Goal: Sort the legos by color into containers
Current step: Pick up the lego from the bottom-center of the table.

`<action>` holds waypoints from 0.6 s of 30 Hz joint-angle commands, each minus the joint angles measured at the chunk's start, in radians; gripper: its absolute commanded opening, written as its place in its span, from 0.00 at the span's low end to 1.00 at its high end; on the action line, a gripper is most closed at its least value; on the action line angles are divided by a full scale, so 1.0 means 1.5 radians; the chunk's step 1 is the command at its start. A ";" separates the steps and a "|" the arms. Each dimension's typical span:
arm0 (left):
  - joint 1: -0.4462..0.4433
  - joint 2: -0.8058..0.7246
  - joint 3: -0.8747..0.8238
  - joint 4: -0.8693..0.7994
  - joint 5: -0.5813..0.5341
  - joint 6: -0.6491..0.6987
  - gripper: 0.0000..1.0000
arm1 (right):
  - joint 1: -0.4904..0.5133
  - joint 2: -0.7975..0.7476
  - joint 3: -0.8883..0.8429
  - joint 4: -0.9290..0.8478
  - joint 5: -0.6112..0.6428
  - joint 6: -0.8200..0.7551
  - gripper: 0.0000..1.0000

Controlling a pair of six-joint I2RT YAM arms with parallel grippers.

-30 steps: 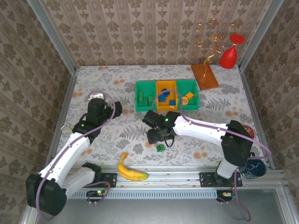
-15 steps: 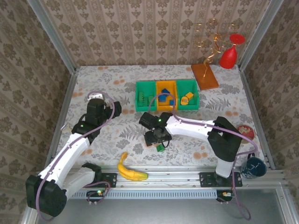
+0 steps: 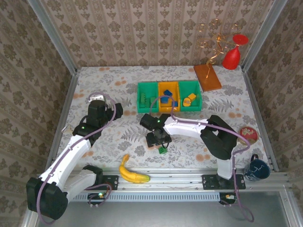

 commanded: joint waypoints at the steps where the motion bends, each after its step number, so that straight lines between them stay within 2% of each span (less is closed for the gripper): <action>1: 0.005 -0.009 -0.007 -0.007 0.009 -0.014 1.00 | -0.008 0.025 0.017 0.000 -0.010 0.006 0.72; 8: 0.007 -0.008 -0.010 -0.003 0.011 -0.015 1.00 | -0.010 0.045 0.026 -0.001 -0.010 0.001 0.67; 18: 0.009 -0.008 -0.009 -0.004 0.012 -0.016 1.00 | -0.009 0.048 0.031 -0.010 -0.001 -0.001 0.51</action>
